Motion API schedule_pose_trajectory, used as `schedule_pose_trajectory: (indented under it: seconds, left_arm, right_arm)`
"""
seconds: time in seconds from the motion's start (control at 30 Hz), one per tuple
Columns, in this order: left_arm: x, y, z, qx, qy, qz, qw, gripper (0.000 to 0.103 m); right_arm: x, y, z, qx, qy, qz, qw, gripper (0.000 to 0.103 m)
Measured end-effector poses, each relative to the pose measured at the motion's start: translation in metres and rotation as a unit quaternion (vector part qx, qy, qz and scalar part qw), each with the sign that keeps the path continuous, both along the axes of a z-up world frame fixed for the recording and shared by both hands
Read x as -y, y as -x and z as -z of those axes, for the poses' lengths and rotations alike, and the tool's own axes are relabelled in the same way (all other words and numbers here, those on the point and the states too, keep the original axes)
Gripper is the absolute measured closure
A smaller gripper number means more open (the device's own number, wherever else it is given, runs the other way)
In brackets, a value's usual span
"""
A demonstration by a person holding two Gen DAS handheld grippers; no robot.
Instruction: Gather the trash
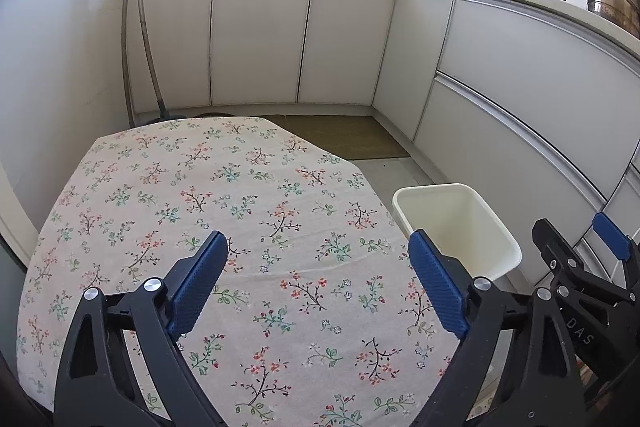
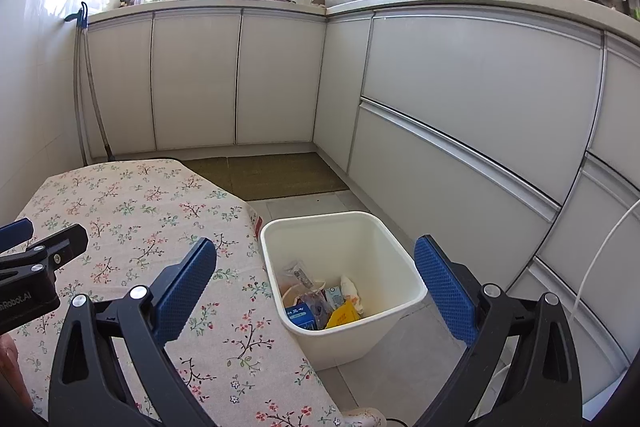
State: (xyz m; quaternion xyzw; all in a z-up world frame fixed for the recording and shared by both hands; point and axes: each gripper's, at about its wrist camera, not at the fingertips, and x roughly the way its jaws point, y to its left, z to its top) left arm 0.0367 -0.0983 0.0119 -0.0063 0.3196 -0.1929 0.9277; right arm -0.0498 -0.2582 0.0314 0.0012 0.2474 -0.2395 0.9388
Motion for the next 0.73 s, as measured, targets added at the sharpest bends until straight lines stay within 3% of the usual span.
schedule_pose_trajectory:
  seconds: [0.37,0.47,0.57,0.73]
  left_arm:
    - [0.008,0.003,0.002,0.002,-0.005,0.017,0.9998,0.024]
    - [0.009,0.003,0.002,0.000,-0.004,0.021,0.9998,0.022]
    - [0.011,0.004,0.002,0.000,-0.007,0.023,0.9997,0.014]
    - [0.010,0.003,0.003,-0.004,-0.008,0.021,0.9997,0.012]
  right_arm:
    - [0.001,0.001,0.000,0.001,-0.003,0.002,1.000,0.007]
    - [0.001,0.002,0.000,0.003,-0.003,0.003,1.000,0.007]
    - [0.002,0.002,0.000,0.005,-0.005,0.005,1.000,0.007]
    - [0.002,0.002,0.000,0.006,-0.006,0.005,1.000,0.007]
